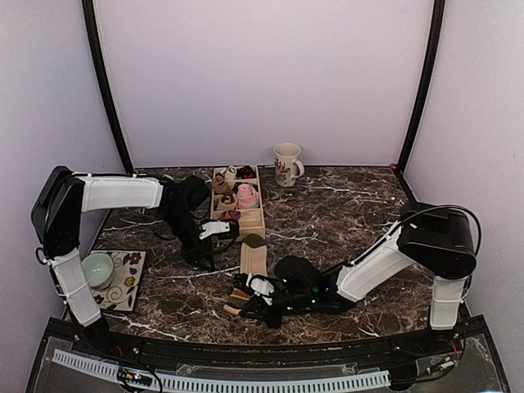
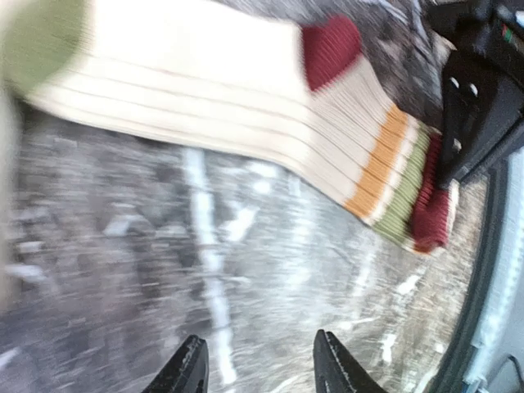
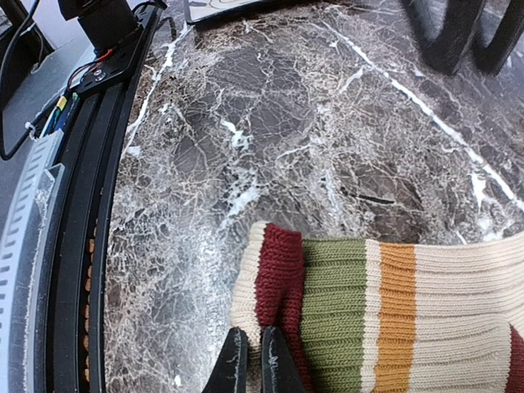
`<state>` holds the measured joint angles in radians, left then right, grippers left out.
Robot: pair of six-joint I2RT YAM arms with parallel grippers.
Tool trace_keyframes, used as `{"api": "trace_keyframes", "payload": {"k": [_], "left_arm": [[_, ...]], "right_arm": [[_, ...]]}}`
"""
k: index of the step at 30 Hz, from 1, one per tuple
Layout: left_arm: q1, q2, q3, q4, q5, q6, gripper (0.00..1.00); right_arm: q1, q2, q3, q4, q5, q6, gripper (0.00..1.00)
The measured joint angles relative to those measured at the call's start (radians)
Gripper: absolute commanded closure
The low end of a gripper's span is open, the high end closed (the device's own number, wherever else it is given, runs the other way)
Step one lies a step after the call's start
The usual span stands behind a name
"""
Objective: Roll the socks
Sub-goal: Pick up the sock from the center of the board.
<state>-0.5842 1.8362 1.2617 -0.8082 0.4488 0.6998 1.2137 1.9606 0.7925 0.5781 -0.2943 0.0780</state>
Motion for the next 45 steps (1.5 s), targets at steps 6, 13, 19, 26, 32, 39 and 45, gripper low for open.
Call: {"api": "trace_keyframes", "payload": {"k": [6, 13, 19, 26, 32, 39, 45], "left_arm": [[0.063, -0.096, -0.029, 0.156, -0.092, -0.093, 0.04], [0.119, -0.311, -0.213, 0.377, -0.138, -0.115, 0.06], [0.111, -0.257, -0.167, 0.335, -0.096, -0.088, 0.03], [0.021, -0.336, -0.312, 0.284, 0.040, 0.018, 0.08], [-0.085, -0.383, -0.312, 0.229, 0.117, 0.058, 0.29], [-0.287, -0.390, -0.364, 0.205, 0.049, 0.178, 0.48], [-0.407, -0.323, -0.367, 0.245, -0.069, 0.228, 0.51]], "right_arm": [[-0.019, 0.006, 0.032, -0.053, -0.051, 0.040, 1.00], [-0.044, 0.017, 0.041, -0.060, -0.110, 0.082, 1.00], [-0.060, 0.029, 0.064, -0.086, -0.160, 0.106, 1.00], [-0.091, 0.053, 0.057, -0.058, -0.240, 0.177, 1.00], [-0.128, 0.089, 0.042, 0.025, -0.324, 0.248, 1.00], [-0.160, 0.123, 0.056, 0.044, -0.412, 0.287, 1.00], [-0.167, 0.128, 0.065, 0.030, -0.432, 0.303, 1.00]]}}
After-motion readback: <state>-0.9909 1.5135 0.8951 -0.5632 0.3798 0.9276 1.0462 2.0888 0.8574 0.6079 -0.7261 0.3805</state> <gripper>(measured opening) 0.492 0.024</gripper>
